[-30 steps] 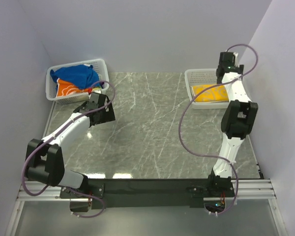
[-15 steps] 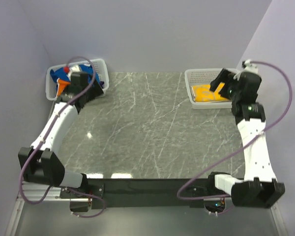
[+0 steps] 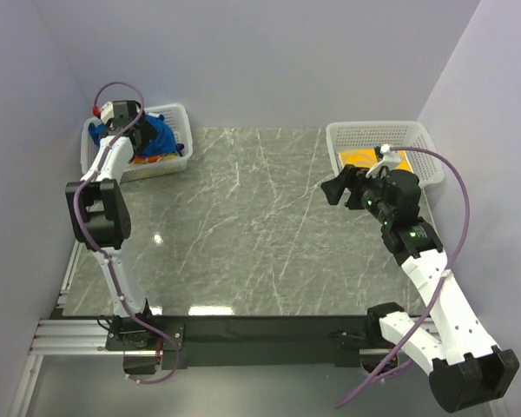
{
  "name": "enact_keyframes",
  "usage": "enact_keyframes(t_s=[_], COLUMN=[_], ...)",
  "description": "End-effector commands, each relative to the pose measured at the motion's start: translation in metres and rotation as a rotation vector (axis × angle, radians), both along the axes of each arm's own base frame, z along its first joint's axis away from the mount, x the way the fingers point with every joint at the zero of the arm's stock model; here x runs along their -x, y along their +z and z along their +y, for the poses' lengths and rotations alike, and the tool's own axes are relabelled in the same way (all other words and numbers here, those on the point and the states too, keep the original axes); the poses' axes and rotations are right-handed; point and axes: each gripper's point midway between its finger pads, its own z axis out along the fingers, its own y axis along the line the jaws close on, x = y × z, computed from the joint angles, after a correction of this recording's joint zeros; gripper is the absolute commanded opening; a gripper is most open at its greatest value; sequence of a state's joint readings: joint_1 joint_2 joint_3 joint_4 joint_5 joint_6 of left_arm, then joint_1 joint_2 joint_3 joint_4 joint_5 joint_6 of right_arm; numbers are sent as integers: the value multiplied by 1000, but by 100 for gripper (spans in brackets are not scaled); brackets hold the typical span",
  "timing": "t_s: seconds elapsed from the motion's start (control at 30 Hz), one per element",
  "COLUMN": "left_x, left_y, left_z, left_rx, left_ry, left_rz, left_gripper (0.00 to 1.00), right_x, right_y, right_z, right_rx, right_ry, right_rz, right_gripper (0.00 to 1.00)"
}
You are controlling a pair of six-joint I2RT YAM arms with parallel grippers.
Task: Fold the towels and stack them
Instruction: Grab crumpled towel
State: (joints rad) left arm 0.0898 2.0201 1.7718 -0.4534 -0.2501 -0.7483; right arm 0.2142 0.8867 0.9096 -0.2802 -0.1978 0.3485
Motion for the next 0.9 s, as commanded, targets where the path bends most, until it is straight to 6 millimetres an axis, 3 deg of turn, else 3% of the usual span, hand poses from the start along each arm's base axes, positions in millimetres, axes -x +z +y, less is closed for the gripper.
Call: enact_keyframes(t_s=[0.0, 0.1, 0.2, 0.37, 0.47, 0.5, 0.53, 0.6, 0.67, 0.87], left_x=[-26, -35, -41, -38, -38, -38, -38, -38, -40, -31], left_y=[17, -2, -11, 2, 23, 30, 35, 52, 72, 167], left_z=[11, 19, 17, 16, 15, 14, 12, 9, 6, 6], left_rx=[19, 43, 51, 39, 30, 30, 31, 34, 29, -16], left_ry=[48, 64, 52, 35, 19, 10, 3, -21, -44, -59], left_rz=[-88, -76, -73, -109, -156, -169, -179, -216, -264, -454], left_gripper=[87, 84, 69, 36, 27, 22, 9, 1, 1, 3], right_x=[-1, -1, -1, -1, -1, -1, 0, 0, 1, 5], right_y=[2, -2, -2, -3, -3, -2, -3, -2, 0, 3], right_z=[16, 23, 24, 23, 22, 21, 22, 22, 21, 22], right_rx=[-7, 11, 29, 42, 44, 44, 45, 43, 41, 34], right_ry=[73, 110, 114, 109, 103, 102, 105, 102, 100, 105], right_rz=[-40, -25, -25, -20, -19, -19, -13, -10, -14, -13], right_gripper=[91, 91, 91, 91, 91, 91, 91, 91, 91, 90])
